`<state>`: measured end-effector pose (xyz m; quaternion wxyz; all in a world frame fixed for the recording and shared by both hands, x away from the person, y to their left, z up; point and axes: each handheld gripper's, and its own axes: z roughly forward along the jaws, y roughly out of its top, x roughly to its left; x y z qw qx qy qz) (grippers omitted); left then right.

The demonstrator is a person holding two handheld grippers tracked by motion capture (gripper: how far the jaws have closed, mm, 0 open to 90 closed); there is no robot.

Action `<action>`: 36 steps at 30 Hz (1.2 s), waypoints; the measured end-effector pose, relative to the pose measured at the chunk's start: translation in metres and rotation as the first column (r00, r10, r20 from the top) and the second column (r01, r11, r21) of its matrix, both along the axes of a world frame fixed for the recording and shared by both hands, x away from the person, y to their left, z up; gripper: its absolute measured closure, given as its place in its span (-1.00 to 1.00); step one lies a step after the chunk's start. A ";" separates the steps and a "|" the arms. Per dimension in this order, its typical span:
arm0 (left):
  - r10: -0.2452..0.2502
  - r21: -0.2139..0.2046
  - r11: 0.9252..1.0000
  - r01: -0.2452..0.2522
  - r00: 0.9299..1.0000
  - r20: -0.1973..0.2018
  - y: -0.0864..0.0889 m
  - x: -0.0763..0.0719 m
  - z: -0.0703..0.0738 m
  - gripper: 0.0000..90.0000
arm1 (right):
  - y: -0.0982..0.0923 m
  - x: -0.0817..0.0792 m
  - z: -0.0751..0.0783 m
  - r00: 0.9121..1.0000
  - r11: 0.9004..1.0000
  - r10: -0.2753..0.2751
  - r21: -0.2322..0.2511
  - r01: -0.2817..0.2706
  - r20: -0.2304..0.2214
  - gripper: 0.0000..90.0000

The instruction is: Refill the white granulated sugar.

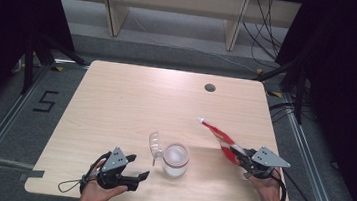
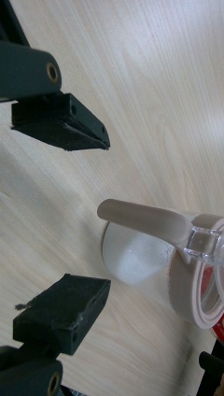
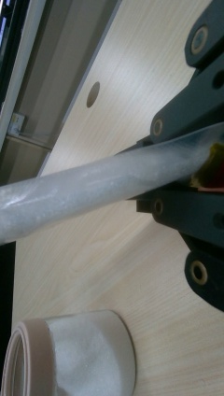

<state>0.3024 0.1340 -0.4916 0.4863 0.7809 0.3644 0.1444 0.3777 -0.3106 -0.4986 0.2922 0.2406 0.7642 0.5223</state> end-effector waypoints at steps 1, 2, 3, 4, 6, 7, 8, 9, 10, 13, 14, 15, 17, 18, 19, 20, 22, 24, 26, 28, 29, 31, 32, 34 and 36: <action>0.000 0.000 1.000 0.000 1.000 0.000 0.000 0.000 0.000 -0.42 | -0.001 0.000 0.000 1.000 1.000 -0.003 0.009 0.003 0.003 0.92; -0.001 -0.001 1.000 0.001 1.000 0.000 0.000 0.000 0.000 -0.42 | -0.002 0.000 -0.001 1.000 1.000 -0.003 0.020 0.003 -0.014 0.92; -0.003 0.001 1.000 0.003 1.000 0.000 0.000 0.000 0.000 -0.42 | -0.003 0.000 0.000 1.000 1.000 -0.002 0.012 0.002 -0.020 0.92; -0.003 0.001 1.000 0.003 1.000 -0.001 0.000 0.000 0.000 -0.42 | -0.004 0.000 -0.001 1.000 1.000 -0.010 0.025 0.010 -0.023 0.92; -0.004 0.004 1.000 0.004 1.000 0.000 0.000 0.000 0.000 -0.41 | -0.006 0.000 -0.003 0.999 0.999 -0.005 0.049 0.006 -0.031 0.92; -0.010 0.011 1.000 0.010 1.000 0.006 0.000 0.000 0.001 -0.41 | -0.007 0.001 -0.003 1.000 0.999 0.002 0.034 -0.001 -0.018 0.92; -0.017 0.022 1.000 0.017 1.000 0.013 0.001 0.000 0.001 -0.41 | -0.008 0.000 -0.003 1.000 0.999 -0.019 0.042 0.020 -0.023 0.91; -0.005 0.007 1.000 0.005 1.000 0.002 0.000 -0.001 0.000 -0.41 | -0.008 -0.002 -0.004 0.999 0.999 -0.024 0.048 0.026 -0.037 0.91; -0.002 0.004 1.000 0.002 1.000 0.000 0.000 0.000 0.000 -0.41 | -0.009 -0.001 -0.004 1.000 0.999 -0.014 0.036 0.015 -0.013 0.91; -0.002 0.004 1.000 0.002 1.000 0.000 0.000 -0.001 0.000 -0.41 | -0.011 -0.001 -0.004 1.000 0.998 -0.023 0.051 0.024 -0.019 0.90; -0.002 0.004 1.000 0.002 1.000 0.000 0.000 -0.001 0.000 -0.41 | -0.012 -0.002 -0.005 0.999 0.998 -0.014 0.066 0.018 -0.048 0.90; 0.000 0.004 1.000 0.000 1.000 0.000 0.000 -0.001 0.000 -0.41 | -0.013 -0.002 -0.005 0.999 0.998 -0.013 0.063 0.016 -0.048 0.90; -0.004 0.003 1.000 0.004 1.000 -0.002 0.000 -0.001 0.000 -0.41 | -0.014 -0.004 -0.004 0.997 0.998 -0.022 0.062 0.026 -0.071 0.89; -0.004 0.001 1.000 0.004 1.000 -0.003 0.000 -0.001 0.000 -0.41 | -0.015 -0.004 -0.005 0.997 0.997 -0.029 0.075 0.035 -0.069 0.89; -0.017 0.015 1.000 0.017 1.000 0.012 0.001 0.000 0.000 -0.41 | -0.016 -0.004 -0.005 0.996 0.996 -0.028 0.084 0.035 -0.081 0.89; -0.010 0.016 1.000 0.010 1.000 0.008 0.000 0.000 0.000 -0.41 | -0.016 -0.005 -0.006 0.997 0.995 -0.041 0.091 0.048 -0.072 0.88; -0.002 0.004 1.000 0.002 1.000 -0.002 0.000 0.000 0.000 -0.41 | -0.020 -0.006 -0.006 0.996 0.995 -0.038 0.086 0.045 -0.080 0.88; -0.003 0.004 1.000 0.003 1.000 -0.003 0.000 0.000 0.000 -0.41 | -0.022 -0.007 -0.006 0.994 0.994 -0.041 0.100 0.052 -0.104 0.87; -0.012 0.015 1.000 0.012 1.000 0.008 0.000 0.000 0.000 -0.41 | -0.023 -0.008 -0.005 0.993 0.994 -0.048 0.088 0.058 -0.106 0.87; -0.001 0.008 1.000 0.001 1.000 -0.001 -0.001 0.000 0.000 -0.41 | -0.025 -0.011 -0.004 0.988 0.992 -0.054 0.102 0.069 -0.141 0.86; 0.001 0.015 1.000 -0.001 1.000 -0.003 0.000 -0.001 0.000 -0.41 | -0.027 -0.010 -0.004 0.992 0.994 -0.055 0.086 0.065 -0.116 0.86; -0.003 0.016 1.000 0.003 1.000 -0.002 0.000 0.000 0.000 -0.41 | -0.030 -0.011 -0.003 0.991 0.995 -0.055 0.079 0.065 -0.123 0.86; -0.006 0.024 1.000 0.006 1.000 0.004 0.000 0.000 0.000 -0.41 | -0.031 -0.012 -0.002 0.987 0.996 -0.049 0.071 0.061 -0.150 0.86; -0.006 0.024 1.000 0.006 1.000 0.004 -0.001 0.000 0.000 -0.41 | -0.031 -0.014 -0.003 0.984 0.992 -0.074 0.089 0.089 -0.162 0.86; -0.002 0.013 1.000 0.002 1.000 -0.003 -0.001 0.000 0.000 -0.41 | -0.031 -0.014 -0.003 0.984 0.993 -0.076 0.083 0.090 -0.160 0.86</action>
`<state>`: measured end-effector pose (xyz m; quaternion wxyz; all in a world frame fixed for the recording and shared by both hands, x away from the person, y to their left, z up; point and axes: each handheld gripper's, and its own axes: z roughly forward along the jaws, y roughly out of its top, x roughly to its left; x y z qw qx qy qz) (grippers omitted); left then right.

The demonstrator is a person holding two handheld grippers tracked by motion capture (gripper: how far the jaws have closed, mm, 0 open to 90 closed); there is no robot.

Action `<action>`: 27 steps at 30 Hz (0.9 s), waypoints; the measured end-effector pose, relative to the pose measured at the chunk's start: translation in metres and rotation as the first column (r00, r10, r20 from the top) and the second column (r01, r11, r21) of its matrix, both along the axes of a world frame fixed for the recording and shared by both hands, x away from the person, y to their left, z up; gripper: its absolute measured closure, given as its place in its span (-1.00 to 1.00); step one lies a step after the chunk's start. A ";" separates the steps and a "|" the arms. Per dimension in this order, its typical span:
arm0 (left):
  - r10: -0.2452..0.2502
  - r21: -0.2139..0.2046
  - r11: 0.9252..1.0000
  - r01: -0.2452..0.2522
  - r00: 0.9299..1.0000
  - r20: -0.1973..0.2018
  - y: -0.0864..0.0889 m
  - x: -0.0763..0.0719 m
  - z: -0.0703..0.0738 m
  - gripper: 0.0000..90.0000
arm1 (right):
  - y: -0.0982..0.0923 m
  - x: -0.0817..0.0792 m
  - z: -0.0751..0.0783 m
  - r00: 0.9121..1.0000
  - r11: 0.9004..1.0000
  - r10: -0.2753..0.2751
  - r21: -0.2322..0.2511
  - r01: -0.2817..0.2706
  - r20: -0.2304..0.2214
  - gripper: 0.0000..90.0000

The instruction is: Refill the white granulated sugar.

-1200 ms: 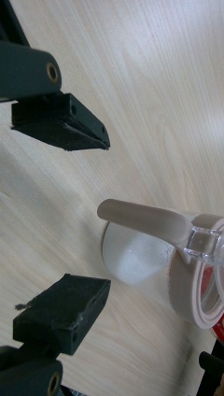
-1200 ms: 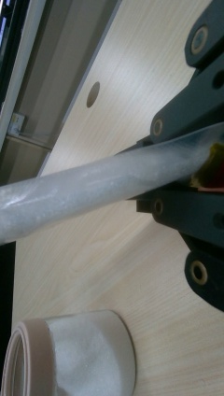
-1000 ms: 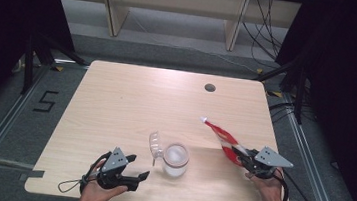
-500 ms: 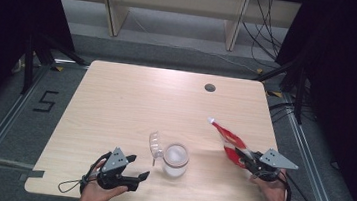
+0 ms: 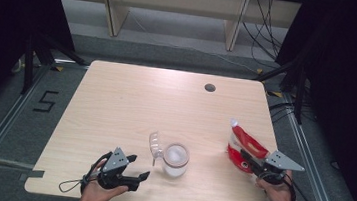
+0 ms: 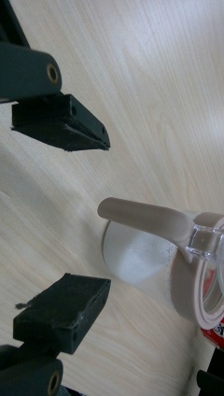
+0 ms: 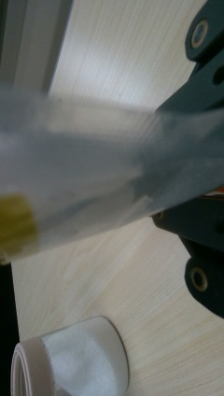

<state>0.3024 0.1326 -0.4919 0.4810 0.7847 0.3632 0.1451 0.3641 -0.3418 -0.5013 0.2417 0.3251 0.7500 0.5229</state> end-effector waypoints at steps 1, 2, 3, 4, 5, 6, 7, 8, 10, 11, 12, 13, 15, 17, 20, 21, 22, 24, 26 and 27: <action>-0.004 0.011 1.000 0.004 1.000 0.007 0.001 0.000 0.000 -0.41 | 0.001 0.001 -0.001 1.000 1.000 0.012 0.006 -0.012 0.007 0.86; 0.000 0.001 1.000 0.000 1.000 0.007 0.000 0.000 0.000 -0.41 | 0.001 0.000 0.000 1.000 1.000 0.002 0.003 -0.002 0.001 0.86; -0.010 0.010 1.000 0.010 1.000 0.007 0.002 0.001 0.000 -0.41 | 0.000 0.003 -0.001 0.999 1.000 -0.005 0.002 0.005 0.046 0.86; -0.003 0.002 1.000 0.003 1.000 0.003 0.002 0.001 0.000 -0.41 | 0.000 0.003 -0.001 0.999 1.000 -0.009 0.012 0.009 0.038 0.85; -0.002 -0.001 1.000 0.002 1.000 0.001 0.001 0.001 0.000 -0.41 | 0.001 0.001 -0.002 1.000 1.000 -0.017 0.022 0.016 0.021 0.85; -0.003 -0.001 1.000 0.003 1.000 0.001 0.001 0.000 0.000 -0.41 | 0.000 0.000 0.000 1.000 1.000 -0.012 0.018 0.012 -0.010 0.83; 0.002 0.001 1.000 -0.002 1.000 -0.001 0.001 0.000 0.000 -0.41 | -0.001 0.000 0.000 1.000 1.000 -0.016 0.013 0.016 -0.015 0.82; 0.002 0.001 1.000 -0.002 1.000 0.001 0.001 0.000 0.000 -0.41 | -0.001 0.000 -0.001 1.000 1.000 -0.010 0.020 0.011 -0.013 0.80; 0.001 0.003 1.000 -0.001 1.000 0.001 0.001 0.000 0.000 -0.41 | -0.002 0.001 -0.001 1.000 1.000 -0.012 0.024 0.012 -0.020 0.75; 0.001 0.004 1.000 -0.001 1.000 0.002 0.001 0.000 0.000 -0.41 | -0.003 0.001 -0.001 1.000 1.000 -0.013 0.016 0.013 -0.015 0.73; -0.004 -0.002 1.000 0.004 1.000 0.002 0.001 0.001 0.000 -0.41 | -0.003 0.001 -0.001 1.000 1.000 -0.024 0.011 0.024 -0.019 0.68; -0.003 0.000 1.000 0.003 1.000 0.002 0.001 0.001 0.000 -0.41 | -0.003 0.001 -0.001 1.000 1.000 -0.025 0.009 0.025 -0.013 0.66; -0.002 -0.001 1.000 0.002 1.000 0.002 0.001 0.001 0.000 -0.41 | -0.002 0.000 0.000 0.999 1.000 -0.024 0.001 0.024 -0.029 0.57; -0.003 0.000 1.000 0.003 1.000 0.004 0.002 0.001 0.000 -0.41 | -0.001 -0.002 0.001 0.999 0.998 -0.035 0.043 0.036 -0.020 0.49; -0.001 -0.003 1.000 0.001 1.000 0.002 0.001 0.000 0.000 -0.41 | -0.002 -0.002 0.003 0.999 0.998 -0.031 0.046 0.031 -0.013 0.43; -0.002 -0.003 1.000 0.002 1.000 0.003 0.001 0.000 0.000 -0.41 | 0.000 -0.004 0.003 0.999 0.998 -0.042 0.053 0.043 -0.011 0.40; -0.001 -0.003 1.000 0.001 1.000 0.003 0.001 0.000 0.000 -0.41 | 0.000 -0.005 0.004 0.999 0.998 -0.041 0.045 0.041 -0.013 0.34; 0.005 -0.001 1.000 -0.005 1.000 0.001 0.001 0.000 0.000 -0.41 | 0.001 -0.005 0.007 0.999 0.997 -0.051 0.054 0.051 -0.003 0.24; 0.006 0.000 1.000 -0.006 1.000 0.003 0.002 0.000 0.000 -0.41 | 0.001 -0.007 0.009 0.998 0.997 -0.062 0.051 0.062 -0.001 0.15; 0.006 0.002 1.000 -0.006 1.000 0.003 0.002 0.000 0.000 -0.41 | 0.003 -0.008 0.010 0.998 0.995 -0.064 0.077 0.064 -0.010 0.12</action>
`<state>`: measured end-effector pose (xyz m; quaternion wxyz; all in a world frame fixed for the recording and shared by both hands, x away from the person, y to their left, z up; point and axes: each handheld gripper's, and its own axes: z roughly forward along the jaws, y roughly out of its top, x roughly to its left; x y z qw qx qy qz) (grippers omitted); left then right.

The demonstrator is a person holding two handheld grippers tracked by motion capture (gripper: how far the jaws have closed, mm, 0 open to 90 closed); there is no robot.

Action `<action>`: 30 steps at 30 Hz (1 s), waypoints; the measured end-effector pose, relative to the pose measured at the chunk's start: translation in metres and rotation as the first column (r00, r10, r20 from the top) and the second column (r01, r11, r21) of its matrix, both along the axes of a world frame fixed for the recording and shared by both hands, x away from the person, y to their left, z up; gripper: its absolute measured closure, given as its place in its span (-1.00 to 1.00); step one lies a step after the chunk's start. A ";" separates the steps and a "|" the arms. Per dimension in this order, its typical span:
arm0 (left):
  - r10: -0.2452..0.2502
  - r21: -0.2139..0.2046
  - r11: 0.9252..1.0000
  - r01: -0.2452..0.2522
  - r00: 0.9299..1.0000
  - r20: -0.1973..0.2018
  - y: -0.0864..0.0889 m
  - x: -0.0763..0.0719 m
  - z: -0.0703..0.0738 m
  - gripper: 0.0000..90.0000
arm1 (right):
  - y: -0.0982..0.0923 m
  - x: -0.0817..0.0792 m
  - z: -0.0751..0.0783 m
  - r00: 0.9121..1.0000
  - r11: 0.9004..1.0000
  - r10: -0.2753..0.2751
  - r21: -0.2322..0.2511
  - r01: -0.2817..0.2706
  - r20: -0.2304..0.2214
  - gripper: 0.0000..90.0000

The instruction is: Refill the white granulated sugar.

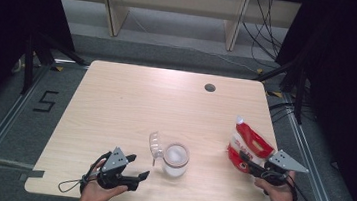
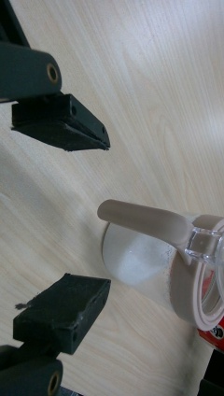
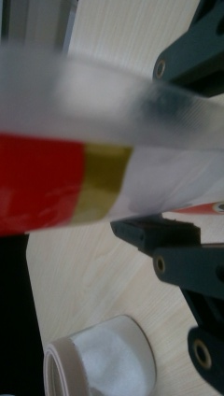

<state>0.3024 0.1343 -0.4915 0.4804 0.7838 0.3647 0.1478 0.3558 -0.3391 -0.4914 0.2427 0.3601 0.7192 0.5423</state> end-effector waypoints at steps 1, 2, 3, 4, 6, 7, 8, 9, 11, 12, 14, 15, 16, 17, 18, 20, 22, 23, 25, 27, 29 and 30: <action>-0.003 0.003 1.000 0.003 1.000 0.002 0.000 0.000 0.000 -0.41 | -0.001 0.000 0.002 1.000 1.000 -0.004 -0.028 0.004 0.031 0.07; -0.012 0.005 1.000 0.012 1.000 0.007 0.000 0.001 0.000 -0.41 | -0.001 0.001 0.003 0.999 1.000 0.012 -0.020 -0.011 0.049 0.01; -0.010 0.004 1.000 0.010 1.000 0.005 0.000 0.001 0.000 -0.41 | -0.001 -0.001 0.005 0.999 1.000 0.009 -0.026 -0.008 0.035 -0.05; -0.011 0.004 1.000 0.011 1.000 0.006 0.000 0.001 0.000 -0.42 | 0.000 -0.004 0.006 0.999 0.999 -0.032 -0.010 0.032 0.016 -0.07; -0.006 0.008 1.000 0.006 1.000 0.006 0.000 0.001 0.000 -0.42 | -0.001 -0.006 0.007 0.999 0.999 -0.036 -0.010 0.036 0.019 -0.10; -0.006 0.008 1.000 0.006 1.000 0.005 0.000 0.001 0.000 -0.42 | -0.002 -0.006 0.007 0.999 0.999 -0.040 -0.006 0.040 0.034 -0.15; -0.006 0.007 1.000 0.006 1.000 0.006 0.000 0.001 0.000 -0.42 | -0.003 -0.008 0.007 0.999 0.999 -0.050 -0.004 0.050 0.021 -0.16; -0.011 0.004 1.000 0.011 1.000 0.006 0.000 0.001 0.000 -0.42 | -0.004 -0.007 0.007 0.997 0.998 -0.056 0.003 0.056 0.050 -0.19; -0.007 0.009 1.000 0.007 1.000 0.006 0.000 0.001 0.000 -0.42 | -0.005 -0.011 0.009 0.997 0.997 -0.075 0.033 0.074 0.017 -0.23; -0.009 0.006 1.000 0.009 1.000 0.006 0.000 0.001 0.000 -0.42 | -0.008 -0.010 0.010 0.998 0.998 -0.059 0.007 0.059 0.037 -0.23; -0.011 0.004 1.000 0.011 1.000 0.006 0.000 0.001 0.000 -0.42 | -0.008 -0.011 0.009 0.997 0.998 -0.060 0.018 0.060 0.043 -0.26; -0.011 0.004 1.000 0.011 1.000 0.006 0.000 0.001 0.000 -0.42 | -0.008 -0.012 0.010 0.999 0.998 -0.047 0.034 0.046 0.022 -0.30; -0.006 0.007 1.000 0.006 1.000 0.007 0.000 0.001 0.000 -0.42 | -0.009 -0.012 0.010 0.998 0.998 -0.062 0.023 0.061 0.030 -0.32; 0.001 -0.001 1.000 -0.001 1.000 0.000 0.000 0.000 0.000 -0.42 | -0.010 -0.013 0.011 0.997 0.997 -0.070 0.020 0.069 0.030 -0.35; 0.000 0.000 1.000 0.000 1.000 0.004 0.000 0.001 0.000 -0.43 | -0.010 -0.015 0.012 0.997 0.997 -0.069 0.023 0.068 0.025 -0.39; -0.005 -0.004 1.000 0.005 1.000 0.005 0.001 0.001 0.000 -0.43 | -0.010 -0.020 0.014 0.997 0.997 -0.077 0.026 0.077 0.027 -0.44; -0.004 -0.004 1.000 0.004 1.000 0.005 0.001 0.001 0.000 -0.43 | -0.012 -0.027 0.018 0.995 0.995 -0.097 0.025 0.097 0.011 -0.49; -0.004 -0.004 1.000 0.004 1.000 0.006 0.001 0.001 0.000 -0.44 | -0.013 -0.027 0.017 0.995 0.995 -0.091 0.030 0.090 0.033 -0.51; -0.003 -0.006 1.000 0.003 1.000 0.004 0.001 0.001 0.000 -0.45 | -0.016 -0.036 0.021 0.991 0.991 -0.131 0.029 0.132 -0.014 -0.55; 0.004 -0.010 1.000 -0.004 1.000 0.000 0.001 0.001 0.000 -0.45 | -0.017 -0.041 0.021 0.987 0.986 -0.158 0.042 0.159 -0.016 -0.56; -0.001 -0.003 1.000 0.001 1.000 0.005 0.001 0.001 0.000 -0.45 | -0.018 -0.047 0.021 0.985 0.984 -0.171 0.038 0.172 -0.026 -0.58; 0.000 -0.004 1.000 0.000 1.000 0.004 0.001 0.001 0.000 -0.46 | -0.018 -0.049 0.021 0.984 0.984 -0.176 0.028 0.177 -0.033 -0.59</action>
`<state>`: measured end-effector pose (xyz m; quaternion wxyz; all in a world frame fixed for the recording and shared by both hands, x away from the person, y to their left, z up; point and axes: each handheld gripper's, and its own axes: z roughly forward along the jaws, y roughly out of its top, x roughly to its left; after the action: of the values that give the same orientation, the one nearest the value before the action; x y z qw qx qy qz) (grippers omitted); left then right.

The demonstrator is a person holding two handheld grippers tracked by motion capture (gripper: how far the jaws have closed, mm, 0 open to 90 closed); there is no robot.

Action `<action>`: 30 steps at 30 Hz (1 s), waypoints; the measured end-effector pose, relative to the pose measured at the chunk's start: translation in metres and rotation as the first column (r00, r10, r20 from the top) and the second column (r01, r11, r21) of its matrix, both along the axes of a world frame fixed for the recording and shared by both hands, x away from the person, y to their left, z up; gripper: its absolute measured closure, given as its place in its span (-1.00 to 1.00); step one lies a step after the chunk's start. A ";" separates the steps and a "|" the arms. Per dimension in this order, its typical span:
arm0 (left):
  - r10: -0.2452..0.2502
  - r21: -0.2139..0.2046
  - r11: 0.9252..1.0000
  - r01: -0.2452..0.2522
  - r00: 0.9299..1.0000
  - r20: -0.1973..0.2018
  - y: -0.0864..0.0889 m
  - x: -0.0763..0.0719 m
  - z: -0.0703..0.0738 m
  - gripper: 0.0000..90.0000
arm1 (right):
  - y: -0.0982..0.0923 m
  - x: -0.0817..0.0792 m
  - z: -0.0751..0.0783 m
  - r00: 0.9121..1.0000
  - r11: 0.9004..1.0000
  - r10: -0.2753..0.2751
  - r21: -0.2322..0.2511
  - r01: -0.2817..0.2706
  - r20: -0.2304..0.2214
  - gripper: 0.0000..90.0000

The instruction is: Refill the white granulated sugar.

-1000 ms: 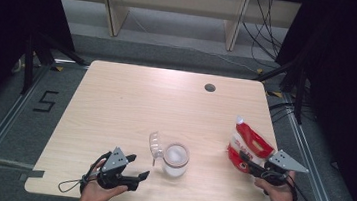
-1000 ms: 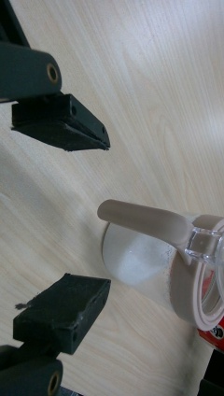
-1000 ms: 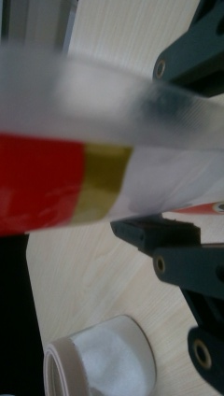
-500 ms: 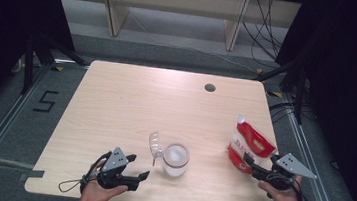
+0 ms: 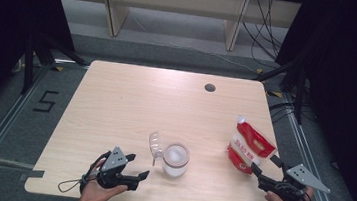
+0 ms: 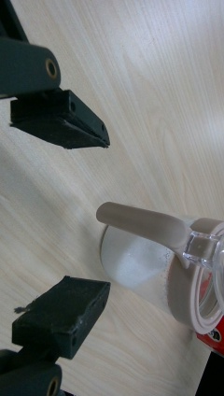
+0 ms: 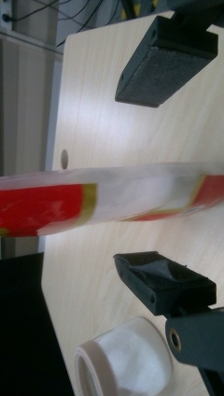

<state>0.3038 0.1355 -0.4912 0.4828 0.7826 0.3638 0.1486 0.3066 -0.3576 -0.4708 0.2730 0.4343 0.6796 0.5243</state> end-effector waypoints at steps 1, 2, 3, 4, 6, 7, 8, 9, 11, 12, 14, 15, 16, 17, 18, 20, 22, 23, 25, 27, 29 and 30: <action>0.005 -0.008 1.000 -0.005 1.000 -0.007 0.000 0.000 0.000 -0.46 | -0.001 -0.002 0.000 1.000 1.000 -0.002 -0.026 0.002 -0.007 -0.59; 0.007 -0.011 1.000 -0.007 1.000 -0.009 -0.001 0.000 0.000 -0.46 | 0.001 -0.005 0.000 0.999 1.000 0.001 -0.001 -0.001 -0.036 -0.59; 0.005 -0.008 1.000 -0.005 1.000 -0.007 0.000 0.000 0.000 -0.46 | 0.000 -0.005 0.000 0.999 1.000 -0.002 -0.021 0.001 -0.035 -0.60; 0.009 -0.013 1.000 -0.009 1.000 -0.012 -0.001 0.000 0.000 -0.46 | 0.000 -0.006 0.000 0.999 1.000 -0.003 -0.024 0.002 -0.032 -0.60; 0.002 -0.005 1.000 -0.002 1.000 -0.005 0.000 0.000 0.000 -0.47 | 0.002 -0.008 -0.001 0.999 1.000 0.004 -0.020 -0.005 -0.044 -0.60; 0.004 -0.009 1.000 -0.004 1.000 -0.006 0.000 0.000 0.001 -0.47 | 0.000 -0.006 -0.001 1.000 0.998 0.010 -0.067 -0.010 -0.012 -0.61; 0.012 -0.018 1.000 -0.012 1.000 -0.016 0.000 0.000 0.000 -0.48 | 0.000 -0.007 0.000 1.000 0.997 0.002 -0.079 -0.004 -0.017 -0.62; 0.012 -0.022 1.000 -0.013 1.000 -0.017 0.000 0.000 0.000 -0.48 | 0.001 -0.009 0.001 1.000 0.998 0.011 -0.065 -0.013 -0.027 -0.63; 0.015 -0.033 0.999 -0.016 1.000 -0.022 0.000 0.001 0.000 -0.48 | 0.002 -0.012 0.002 1.000 0.998 0.008 -0.069 -0.010 -0.023 -0.63; 0.016 -0.035 0.999 -0.017 1.000 -0.022 0.000 0.001 0.000 -0.48 | 0.002 -0.013 0.002 1.000 0.997 0.001 -0.080 -0.003 -0.030 -0.63; 0.018 -0.035 0.999 -0.019 1.000 -0.023 0.000 0.001 0.000 -0.48 | 0.003 -0.014 0.001 0.999 0.997 0.012 -0.075 -0.014 -0.034 -0.63; 0.020 -0.034 0.999 -0.021 0.999 -0.025 0.000 0.001 0.001 -0.48 | 0.003 -0.015 0.000 0.999 0.997 0.010 -0.082 -0.013 -0.037 -0.63; 0.019 -0.031 0.999 -0.020 1.000 -0.025 0.000 0.001 0.001 -0.48 | 0.003 -0.017 0.000 0.999 0.996 0.000 -0.089 -0.004 -0.045 -0.63; 0.020 -0.036 0.999 -0.021 0.999 -0.025 -0.001 0.001 0.001 -0.48 | 0.002 -0.017 -0.001 0.999 0.996 0.002 -0.091 -0.006 -0.044 -0.63; 0.018 -0.036 0.999 -0.019 0.999 -0.028 -0.001 0.002 0.001 -0.48 | 0.002 -0.018 -0.002 0.999 0.997 0.023 -0.076 -0.026 -0.044 -0.63; 0.016 -0.034 0.999 -0.018 0.999 -0.033 -0.002 0.002 0.002 -0.48 | 0.002 -0.021 -0.003 0.999 0.997 0.001 -0.076 -0.004 -0.052 -0.63; 0.020 -0.038 0.999 -0.021 0.999 -0.037 -0.003 0.002 0.003 -0.48 | 0.002 -0.024 -0.004 0.997 0.997 0.019 -0.076 -0.024 -0.068 -0.64; 0.014 -0.046 0.999 -0.015 0.999 -0.035 -0.004 0.003 0.002 -0.48 | 0.002 -0.025 -0.004 0.997 0.997 0.016 -0.075 -0.022 -0.079 -0.64; 0.013 -0.041 0.999 -0.014 0.999 -0.038 -0.004 0.003 0.003 -0.48 | 0.001 -0.026 -0.005 0.997 0.997 0.016 -0.071 -0.022 -0.074 -0.64; 0.014 -0.039 0.999 -0.016 0.999 -0.041 -0.004 0.003 0.003 -0.48 | 0.002 -0.027 -0.007 0.998 0.997 0.009 -0.072 -0.014 -0.068 -0.64; 0.015 -0.050 0.999 -0.017 0.999 -0.043 -0.004 0.002 0.004 -0.48 | 0.004 -0.028 -0.008 0.997 0.997 0.017 -0.072 -0.022 -0.074 -0.63; 0.023 -0.056 0.998 -0.026 0.999 -0.050 -0.004 0.002 0.004 -0.48 | 0.005 -0.028 -0.008 0.997 0.997 0.022 -0.075 -0.028 -0.078 -0.63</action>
<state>0.3053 0.1318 -0.4870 0.4939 0.7675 0.3891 0.1249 0.2783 -0.3526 -0.4784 0.2564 0.4348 0.7146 0.4842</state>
